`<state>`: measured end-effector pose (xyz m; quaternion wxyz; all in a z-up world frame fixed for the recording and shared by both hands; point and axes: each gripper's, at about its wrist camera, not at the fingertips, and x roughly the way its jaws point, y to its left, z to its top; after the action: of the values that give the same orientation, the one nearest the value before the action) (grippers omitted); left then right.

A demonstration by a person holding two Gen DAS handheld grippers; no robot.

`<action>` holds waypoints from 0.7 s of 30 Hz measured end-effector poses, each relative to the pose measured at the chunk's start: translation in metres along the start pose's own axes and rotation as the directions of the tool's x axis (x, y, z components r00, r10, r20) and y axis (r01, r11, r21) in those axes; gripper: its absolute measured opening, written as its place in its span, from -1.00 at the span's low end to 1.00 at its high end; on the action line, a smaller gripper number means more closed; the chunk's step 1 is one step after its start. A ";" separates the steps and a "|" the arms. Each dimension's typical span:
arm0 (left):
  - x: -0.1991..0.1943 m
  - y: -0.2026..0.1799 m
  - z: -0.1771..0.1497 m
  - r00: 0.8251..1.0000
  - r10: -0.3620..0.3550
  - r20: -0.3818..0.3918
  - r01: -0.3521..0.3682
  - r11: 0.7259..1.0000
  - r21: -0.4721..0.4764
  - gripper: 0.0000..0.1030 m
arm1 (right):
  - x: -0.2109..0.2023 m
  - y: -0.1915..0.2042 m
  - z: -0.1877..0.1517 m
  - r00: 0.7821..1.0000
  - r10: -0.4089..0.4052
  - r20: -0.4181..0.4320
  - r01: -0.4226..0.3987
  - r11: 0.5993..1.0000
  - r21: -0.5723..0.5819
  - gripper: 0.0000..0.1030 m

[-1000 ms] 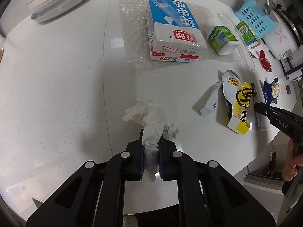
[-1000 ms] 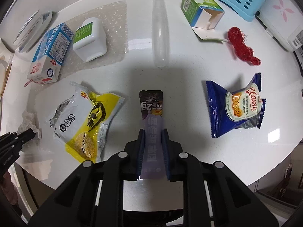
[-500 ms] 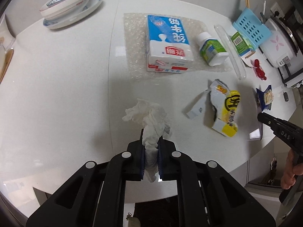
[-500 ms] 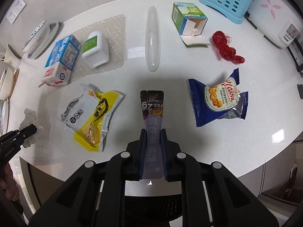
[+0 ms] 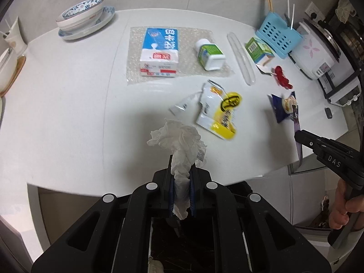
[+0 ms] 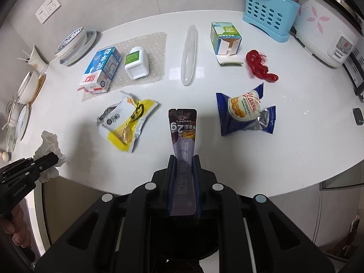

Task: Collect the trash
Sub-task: 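Carry the tissue and purple wrapper down over the black trash bin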

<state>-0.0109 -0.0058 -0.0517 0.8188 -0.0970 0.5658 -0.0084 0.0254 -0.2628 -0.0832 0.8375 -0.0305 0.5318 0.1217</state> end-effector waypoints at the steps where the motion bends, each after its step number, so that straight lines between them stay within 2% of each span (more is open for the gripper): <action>1: -0.002 -0.004 -0.006 1.000 -0.003 0.002 0.003 1.000 -0.007 -0.82 | -0.004 -0.001 -0.005 1.000 0.003 0.002 -0.003 1.000 -0.007 -0.73; 11: -0.011 -0.034 -0.056 1.000 -0.006 0.014 0.007 1.000 -0.021 -0.82 | -0.031 -0.016 -0.049 0.999 0.035 0.031 -0.033 0.998 -0.052 -0.73; 21: -0.009 -0.056 -0.091 1.000 -0.020 0.016 0.020 0.999 -0.026 -0.82 | -0.032 -0.023 -0.091 0.999 0.052 0.008 -0.052 0.996 -0.079 -0.73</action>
<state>-0.0929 -0.0734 -0.0652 0.8216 -0.1136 0.5585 -0.0082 -0.0624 -0.3064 -0.0960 0.8349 -0.0491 0.5230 0.1645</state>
